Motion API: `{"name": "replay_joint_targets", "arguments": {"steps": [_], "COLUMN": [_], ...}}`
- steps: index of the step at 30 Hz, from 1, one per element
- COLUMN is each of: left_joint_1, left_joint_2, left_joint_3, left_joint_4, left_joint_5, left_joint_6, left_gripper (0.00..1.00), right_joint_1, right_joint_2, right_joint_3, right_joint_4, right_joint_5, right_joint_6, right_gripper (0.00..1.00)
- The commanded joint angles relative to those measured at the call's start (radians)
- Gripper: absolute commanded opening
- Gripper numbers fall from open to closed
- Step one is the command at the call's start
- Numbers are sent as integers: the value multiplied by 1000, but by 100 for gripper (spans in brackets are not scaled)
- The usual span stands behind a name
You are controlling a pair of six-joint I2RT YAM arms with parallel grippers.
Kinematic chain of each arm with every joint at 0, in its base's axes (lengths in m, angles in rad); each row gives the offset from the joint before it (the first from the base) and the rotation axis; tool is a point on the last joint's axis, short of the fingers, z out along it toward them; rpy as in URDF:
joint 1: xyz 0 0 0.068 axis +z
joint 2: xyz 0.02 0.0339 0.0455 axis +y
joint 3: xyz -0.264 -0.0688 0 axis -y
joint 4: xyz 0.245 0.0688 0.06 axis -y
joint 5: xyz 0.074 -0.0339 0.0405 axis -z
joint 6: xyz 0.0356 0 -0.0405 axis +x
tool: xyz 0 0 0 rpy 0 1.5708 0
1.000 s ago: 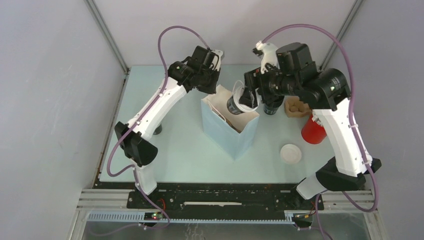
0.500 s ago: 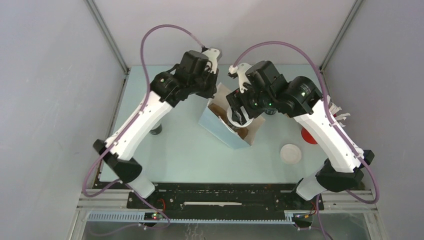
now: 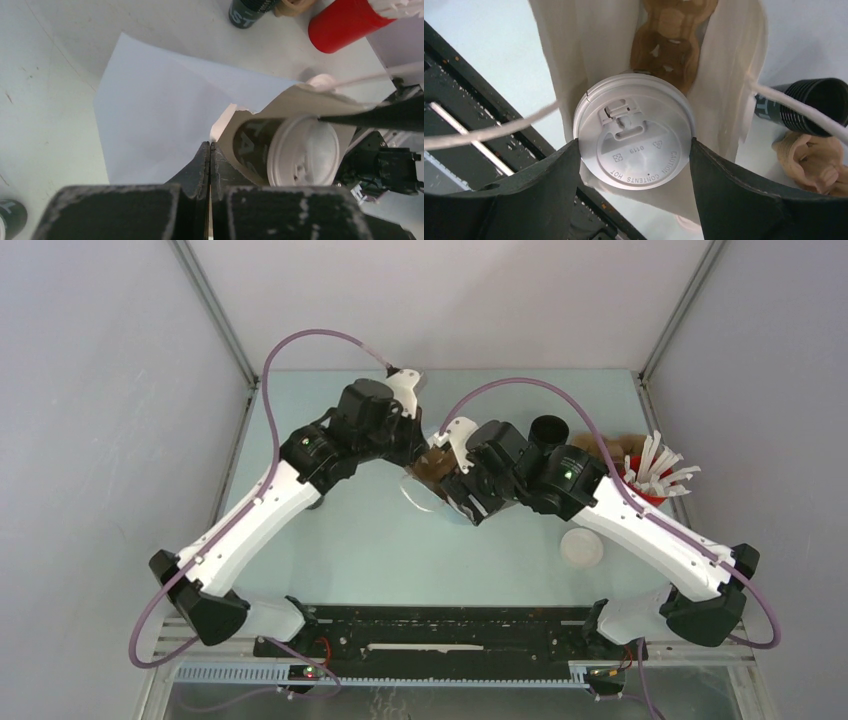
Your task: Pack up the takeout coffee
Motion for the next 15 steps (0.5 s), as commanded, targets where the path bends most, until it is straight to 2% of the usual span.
{"name": "replay_joint_targets", "arguments": {"steps": [1,7,15], "left_joint_1": [-9,-23,-29], "left_joint_2": [-134,-213,-262], "left_joint_3": [-110,-168,-230], "left_joint_4": [96,131,219], "left_joint_5": [38,4,13], "left_joint_6": [-22,-63,-100], "left_gripper": [0,0,0], "right_joint_1": [5,7,17], "right_joint_2": [-23,-48,-61], "right_joint_3": [-28,-48,-164], "right_joint_4": [155,225,342], "right_joint_5": [-5,-17,-42], "right_joint_6": [-45,-36,-118], "right_gripper": [32,31,29]}}
